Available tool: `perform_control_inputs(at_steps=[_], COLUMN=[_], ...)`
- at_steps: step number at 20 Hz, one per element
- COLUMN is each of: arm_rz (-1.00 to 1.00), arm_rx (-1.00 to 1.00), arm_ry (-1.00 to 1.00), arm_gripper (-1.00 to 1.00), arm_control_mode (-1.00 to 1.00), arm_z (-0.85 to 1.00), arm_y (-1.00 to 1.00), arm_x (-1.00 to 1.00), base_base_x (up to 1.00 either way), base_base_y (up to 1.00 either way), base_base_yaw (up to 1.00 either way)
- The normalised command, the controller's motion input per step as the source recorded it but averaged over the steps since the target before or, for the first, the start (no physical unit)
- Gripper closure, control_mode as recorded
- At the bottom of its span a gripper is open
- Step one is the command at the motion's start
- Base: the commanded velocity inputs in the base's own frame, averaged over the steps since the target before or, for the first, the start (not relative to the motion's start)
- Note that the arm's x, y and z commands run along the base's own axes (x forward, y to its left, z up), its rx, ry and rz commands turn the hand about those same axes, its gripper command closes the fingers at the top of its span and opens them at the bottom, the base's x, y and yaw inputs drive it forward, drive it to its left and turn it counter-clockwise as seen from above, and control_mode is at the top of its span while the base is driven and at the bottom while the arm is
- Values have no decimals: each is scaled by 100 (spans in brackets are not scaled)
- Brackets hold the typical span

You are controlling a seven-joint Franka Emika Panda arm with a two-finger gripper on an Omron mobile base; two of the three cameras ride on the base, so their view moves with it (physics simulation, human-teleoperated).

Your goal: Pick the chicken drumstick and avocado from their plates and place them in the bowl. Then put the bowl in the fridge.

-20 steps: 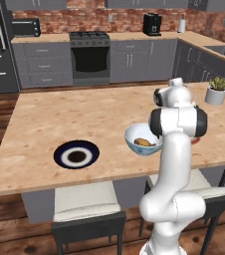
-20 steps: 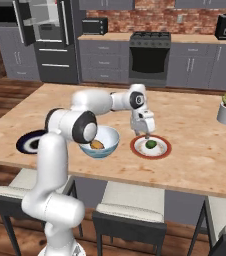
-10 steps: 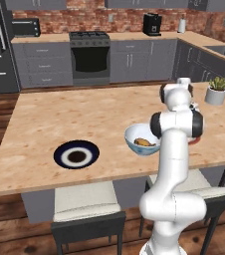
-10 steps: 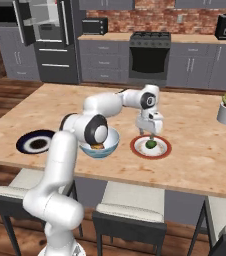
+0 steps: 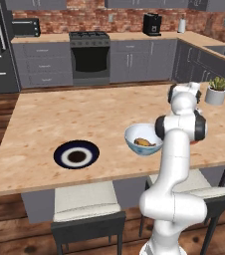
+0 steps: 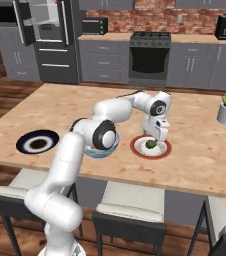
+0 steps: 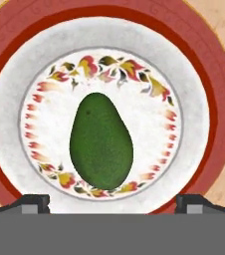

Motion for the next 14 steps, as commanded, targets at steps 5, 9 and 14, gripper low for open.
perform_control_inputs(at_steps=[5, 9, 14], arm_rz=[-15, -15, -12], arm_rx=[-13, -14, -10], arm_ry=[-12, -17, -3], arm_gripper=[-100, -100, -100], arm_control_mode=[-100, -100, -100], arm_z=[-19, -21, -13], arm_y=[0, 2, 0], arm_x=[17, 1, 3], base_base_x=[0, 0, 0], base_base_y=[0, 0, 0], base_base_yaw=[0, 0, 0])
